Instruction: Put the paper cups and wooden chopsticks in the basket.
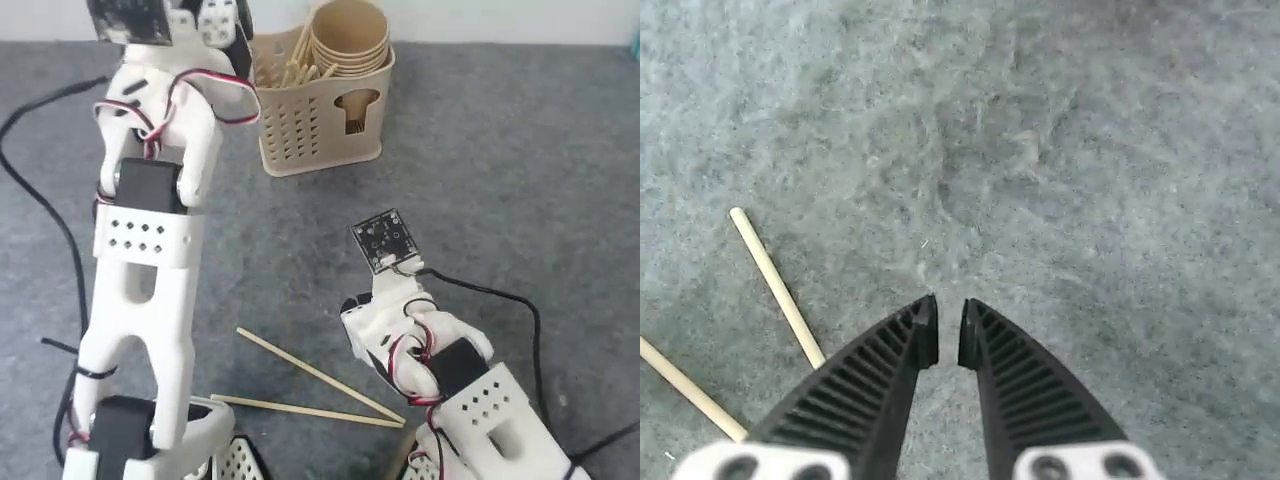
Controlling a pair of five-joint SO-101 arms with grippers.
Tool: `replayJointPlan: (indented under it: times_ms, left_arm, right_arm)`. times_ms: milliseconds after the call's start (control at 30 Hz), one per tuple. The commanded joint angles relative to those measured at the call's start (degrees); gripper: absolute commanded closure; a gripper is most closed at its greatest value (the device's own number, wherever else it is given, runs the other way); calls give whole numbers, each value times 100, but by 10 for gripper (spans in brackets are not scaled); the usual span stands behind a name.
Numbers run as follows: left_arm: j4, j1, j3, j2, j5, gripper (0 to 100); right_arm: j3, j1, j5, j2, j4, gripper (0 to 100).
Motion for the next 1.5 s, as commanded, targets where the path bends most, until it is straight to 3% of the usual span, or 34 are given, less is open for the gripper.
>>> replayJointPlan:
  times_ms: [0, 433, 733, 1000, 1167, 1233, 1467]
  left_arm:
    - [-703, 44, -312, 18, 343, 988]
    - [-2479, 53, -514, 1908, 316, 988]
    - [-2268, -343, -1921, 3376, 18, 988]
    - [-1187, -378, -2571, 3631, -26, 976]
    - [519, -387, -2985, 3376, -1046, 750]
    - [1099, -396, -3116, 3262, -1090, 667]
    - [2435, -563, -3275, 2470, -1055, 641]
  right_arm:
    - [-44, -57, 88, -101, -136, 951]
    - [18, -57, 88, -101, -119, 951]
    - [18, -57, 88, -101, -101, 951]
    - [18, -66, 88, -101, -101, 951]
    - [35, -66, 88, -101, -101, 950]
    - [105, -180, 88, -101, -119, 950]
    - [343, -875, 281, -110, -119, 950]
